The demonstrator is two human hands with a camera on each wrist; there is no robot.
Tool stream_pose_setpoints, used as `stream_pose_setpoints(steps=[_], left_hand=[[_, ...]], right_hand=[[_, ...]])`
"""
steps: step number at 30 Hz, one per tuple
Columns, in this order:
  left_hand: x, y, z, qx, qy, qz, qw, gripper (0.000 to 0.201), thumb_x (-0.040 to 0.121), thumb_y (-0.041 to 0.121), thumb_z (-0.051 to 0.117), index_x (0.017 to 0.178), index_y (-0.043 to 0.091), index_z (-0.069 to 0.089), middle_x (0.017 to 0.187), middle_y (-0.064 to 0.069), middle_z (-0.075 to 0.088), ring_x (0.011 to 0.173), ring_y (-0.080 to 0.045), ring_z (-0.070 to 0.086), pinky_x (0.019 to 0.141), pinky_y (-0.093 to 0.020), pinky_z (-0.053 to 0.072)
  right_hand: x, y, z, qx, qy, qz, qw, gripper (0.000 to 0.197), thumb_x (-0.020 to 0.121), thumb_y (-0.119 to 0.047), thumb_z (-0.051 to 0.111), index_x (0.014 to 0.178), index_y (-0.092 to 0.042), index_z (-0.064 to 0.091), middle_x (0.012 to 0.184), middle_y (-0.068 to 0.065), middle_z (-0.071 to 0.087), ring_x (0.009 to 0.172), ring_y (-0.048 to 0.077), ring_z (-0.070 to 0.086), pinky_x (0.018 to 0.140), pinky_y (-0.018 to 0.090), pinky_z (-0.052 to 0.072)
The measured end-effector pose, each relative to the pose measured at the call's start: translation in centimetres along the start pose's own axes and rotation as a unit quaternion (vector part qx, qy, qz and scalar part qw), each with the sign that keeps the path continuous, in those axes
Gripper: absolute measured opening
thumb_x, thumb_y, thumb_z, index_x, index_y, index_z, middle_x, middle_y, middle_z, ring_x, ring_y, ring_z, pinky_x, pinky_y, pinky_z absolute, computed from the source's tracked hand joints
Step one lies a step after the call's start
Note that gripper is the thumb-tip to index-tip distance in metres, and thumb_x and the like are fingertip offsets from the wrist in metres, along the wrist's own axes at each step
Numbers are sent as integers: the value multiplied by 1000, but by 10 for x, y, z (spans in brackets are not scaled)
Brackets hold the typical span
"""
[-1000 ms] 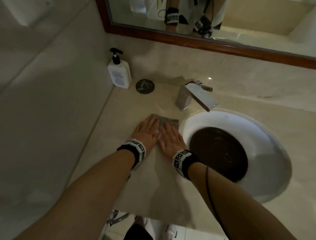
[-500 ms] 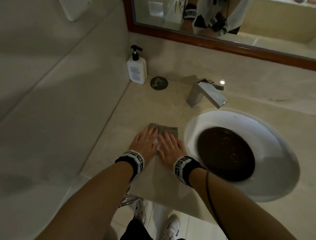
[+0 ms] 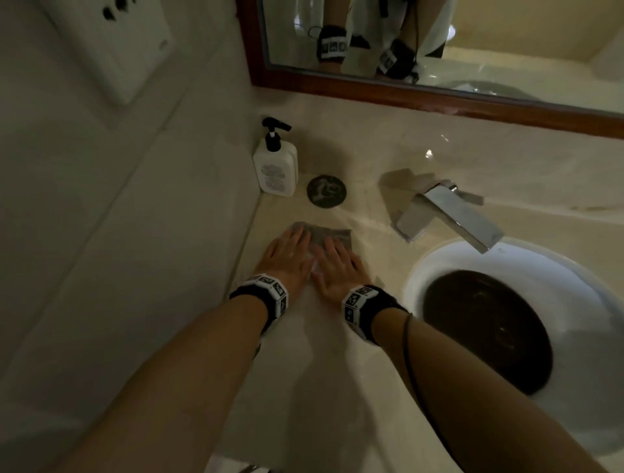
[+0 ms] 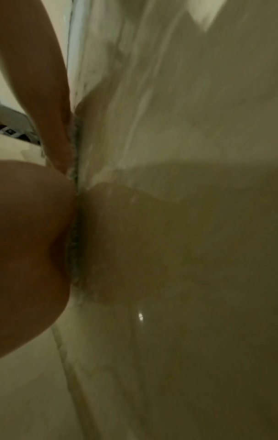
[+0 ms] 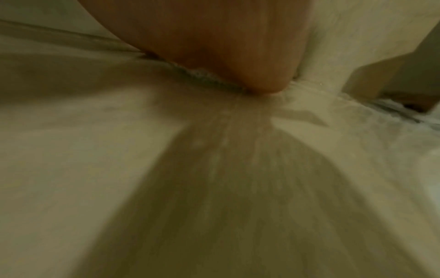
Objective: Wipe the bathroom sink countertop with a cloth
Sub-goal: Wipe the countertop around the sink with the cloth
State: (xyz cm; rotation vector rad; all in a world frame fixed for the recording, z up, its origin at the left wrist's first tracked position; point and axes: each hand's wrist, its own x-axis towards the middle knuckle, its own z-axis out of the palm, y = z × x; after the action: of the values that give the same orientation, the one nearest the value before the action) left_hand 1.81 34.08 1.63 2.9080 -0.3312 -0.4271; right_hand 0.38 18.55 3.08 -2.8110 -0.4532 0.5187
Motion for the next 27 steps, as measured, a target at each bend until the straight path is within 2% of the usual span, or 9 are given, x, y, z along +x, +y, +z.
stream_pose_setpoints(steps=[6, 11, 14, 19, 23, 25, 27], left_hand=[[36, -24, -20, -3, 10, -41, 999, 57, 102, 37, 17, 153, 19, -2, 161, 2, -11, 148, -13, -8, 118, -32, 0], [53, -38, -23, 23, 29, -66, 997, 62, 98, 44, 9, 153, 16, 1, 162, -2, -5, 149, -17, 0, 118, -35, 6], [55, -40, -22, 10, 20, -72, 997, 60, 101, 40, 19, 153, 16, 2, 162, -2, -5, 149, -17, -2, 119, -35, 4], [30, -39, -16, 5, 26, -88, 996, 59, 102, 39, 19, 153, 17, 0, 162, 0, -8, 148, -14, -5, 119, -33, 3], [-12, -34, -2, 5, 18, -132, 991, 60, 101, 40, 19, 153, 18, -2, 161, 1, -10, 148, -14, -6, 119, -33, 3], [-37, -31, 10, 15, 27, -149, 988, 60, 102, 39, 19, 153, 15, 0, 162, -1, -8, 149, -16, -5, 120, -34, 5], [-64, -29, 21, 36, 35, -154, 987, 62, 99, 41, 12, 154, 12, 7, 162, -6, 0, 149, -21, 2, 120, -37, 10]], right_hand=[[55, -9, -12, -24, 27, -14, 999, 57, 102, -39, 27, 153, -24, 10, 162, 2, 4, 149, 20, 4, 117, 37, 6], [82, -12, -22, -28, 57, -53, 997, 57, 101, -38, 32, 153, -22, 15, 161, 3, 11, 148, 22, 9, 117, 35, 7], [85, -11, -20, -38, 54, -60, 996, 58, 100, -39, 33, 153, -22, 15, 161, 3, 11, 148, 22, 9, 117, 35, 6], [68, -19, -10, -41, 38, -77, 995, 58, 100, -41, 31, 153, -22, 15, 161, 5, 11, 148, 23, 9, 117, 39, 7], [40, -31, 0, -33, -7, -104, 994, 58, 101, -41, 27, 153, -24, 9, 162, 3, 2, 149, 21, 2, 117, 39, 3], [22, -38, 9, -36, -29, -120, 992, 58, 101, -42, 25, 153, -24, 7, 162, 2, -2, 149, 20, -2, 118, 38, 0], [0, -45, 18, -42, -43, -129, 990, 59, 100, -43, 25, 153, -24, 7, 162, 2, -2, 149, 20, -2, 120, 40, 1]])
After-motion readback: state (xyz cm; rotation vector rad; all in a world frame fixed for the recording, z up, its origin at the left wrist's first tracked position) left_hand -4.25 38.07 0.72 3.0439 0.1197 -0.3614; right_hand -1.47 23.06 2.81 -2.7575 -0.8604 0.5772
